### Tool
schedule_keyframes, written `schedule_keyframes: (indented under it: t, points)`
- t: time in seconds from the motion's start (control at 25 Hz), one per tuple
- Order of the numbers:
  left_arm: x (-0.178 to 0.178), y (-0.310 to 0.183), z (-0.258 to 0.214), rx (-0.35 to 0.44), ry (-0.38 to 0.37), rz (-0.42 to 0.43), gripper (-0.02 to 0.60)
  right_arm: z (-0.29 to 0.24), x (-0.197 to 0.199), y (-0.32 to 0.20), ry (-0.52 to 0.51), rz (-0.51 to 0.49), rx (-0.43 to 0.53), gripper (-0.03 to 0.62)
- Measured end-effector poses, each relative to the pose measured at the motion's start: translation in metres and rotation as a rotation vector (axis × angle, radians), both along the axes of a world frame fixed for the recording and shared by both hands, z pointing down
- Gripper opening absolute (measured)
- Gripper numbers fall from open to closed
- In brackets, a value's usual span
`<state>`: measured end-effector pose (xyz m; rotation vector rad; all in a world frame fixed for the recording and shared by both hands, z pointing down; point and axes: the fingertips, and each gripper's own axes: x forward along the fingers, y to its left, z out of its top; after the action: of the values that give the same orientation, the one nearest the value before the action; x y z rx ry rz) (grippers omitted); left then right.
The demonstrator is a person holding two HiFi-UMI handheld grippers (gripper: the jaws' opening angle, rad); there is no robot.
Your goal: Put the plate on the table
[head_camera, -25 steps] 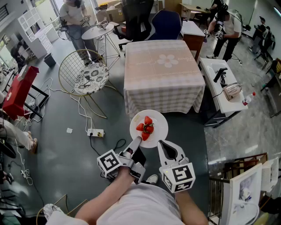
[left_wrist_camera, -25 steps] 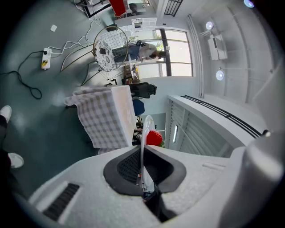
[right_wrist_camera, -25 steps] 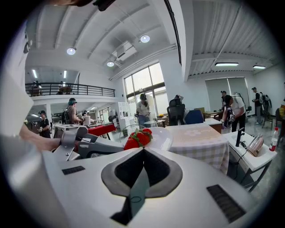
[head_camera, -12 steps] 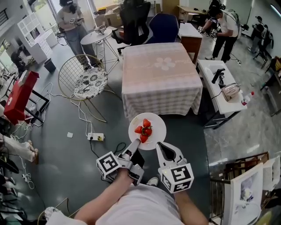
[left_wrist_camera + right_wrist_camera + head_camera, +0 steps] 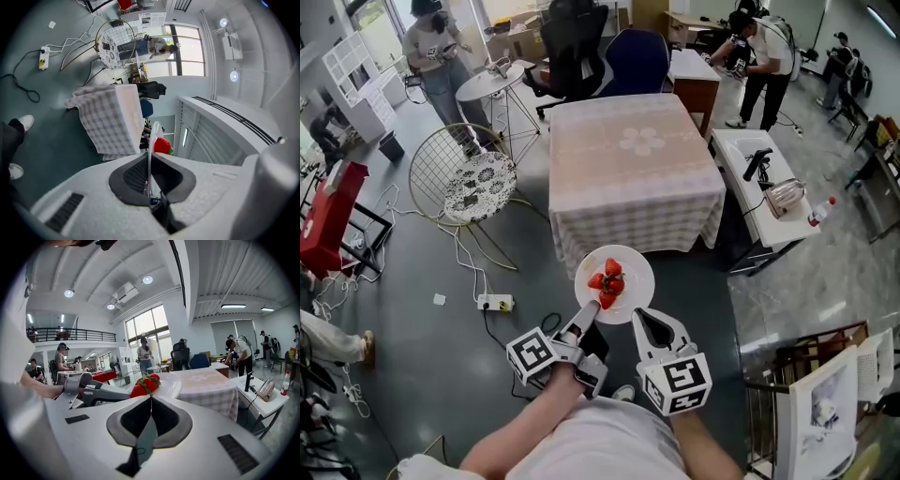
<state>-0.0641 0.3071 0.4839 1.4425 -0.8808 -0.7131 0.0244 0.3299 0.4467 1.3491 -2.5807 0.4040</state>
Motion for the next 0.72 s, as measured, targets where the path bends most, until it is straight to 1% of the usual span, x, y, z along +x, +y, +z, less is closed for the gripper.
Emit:
schedule_keyframes:
  t: [0.24, 0.44, 0.72]
  points:
    - [-0.011, -0.042, 0.007, -0.012, 0.019, 0.004, 0.014, 0.006, -0.011, -0.04, 0.021, 0.006, -0.025, 0.005]
    - [-0.031, -0.075, 0.007, -0.029, 0.038, 0.003, 0.014, 0.005, -0.033, -0.076, 0.042, -0.003, -0.041, 0.005]
    - [-0.053, -0.112, 0.007, -0.045, 0.07, 0.013, 0.014, 0.003, -0.061, -0.107, 0.078, -0.001, -0.063, 0.005]
